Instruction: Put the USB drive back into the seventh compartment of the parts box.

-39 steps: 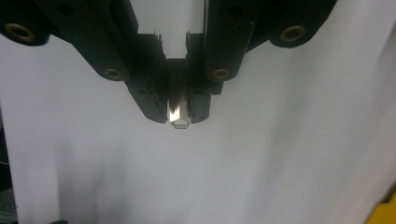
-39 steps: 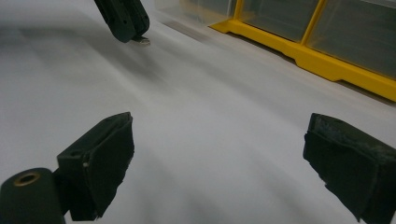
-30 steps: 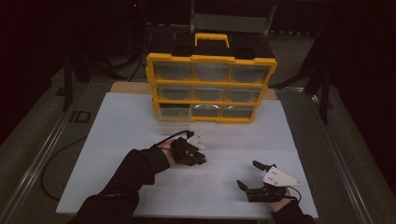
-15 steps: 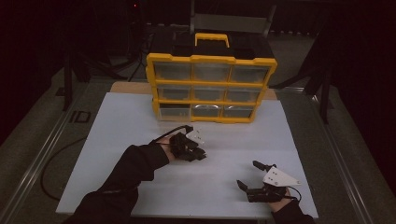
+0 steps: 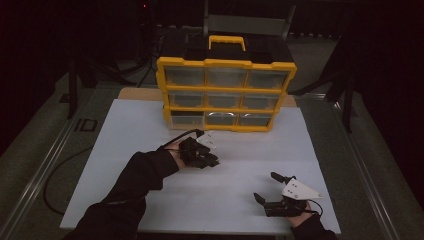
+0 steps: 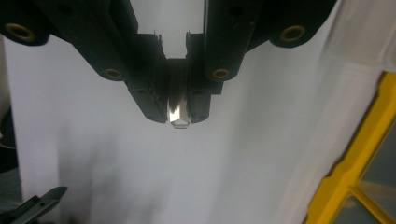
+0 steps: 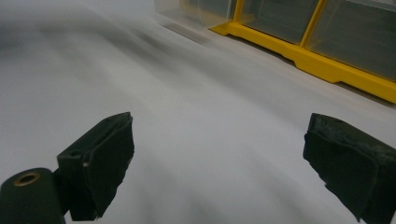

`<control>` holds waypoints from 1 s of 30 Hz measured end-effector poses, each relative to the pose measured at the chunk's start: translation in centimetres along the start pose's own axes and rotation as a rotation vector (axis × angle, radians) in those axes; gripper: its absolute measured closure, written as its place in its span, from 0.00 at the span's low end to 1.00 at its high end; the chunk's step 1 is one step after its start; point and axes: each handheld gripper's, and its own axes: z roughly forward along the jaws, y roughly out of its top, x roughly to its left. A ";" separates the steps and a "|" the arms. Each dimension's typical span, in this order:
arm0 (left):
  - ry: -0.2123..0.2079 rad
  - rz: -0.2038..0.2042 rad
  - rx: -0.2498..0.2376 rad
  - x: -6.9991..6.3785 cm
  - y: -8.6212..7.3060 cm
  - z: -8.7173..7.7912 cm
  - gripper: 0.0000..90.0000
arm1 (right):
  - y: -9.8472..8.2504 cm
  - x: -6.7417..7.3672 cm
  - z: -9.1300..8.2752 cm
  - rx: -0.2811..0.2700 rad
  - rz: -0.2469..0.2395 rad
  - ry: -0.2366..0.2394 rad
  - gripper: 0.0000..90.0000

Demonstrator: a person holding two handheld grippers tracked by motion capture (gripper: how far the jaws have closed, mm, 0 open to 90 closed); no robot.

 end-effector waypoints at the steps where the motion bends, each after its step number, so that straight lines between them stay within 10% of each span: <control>1: -0.006 -0.003 0.001 0.1 0.0 -0.1 0.89 | 0.0 0.0 0.0 0.001 0.000 0.001 0.10; 30: 0.058 -0.055 -0.018 2.6 0.5 -3.0 0.89 | 0.0 0.0 0.0 0.003 0.005 0.002 0.10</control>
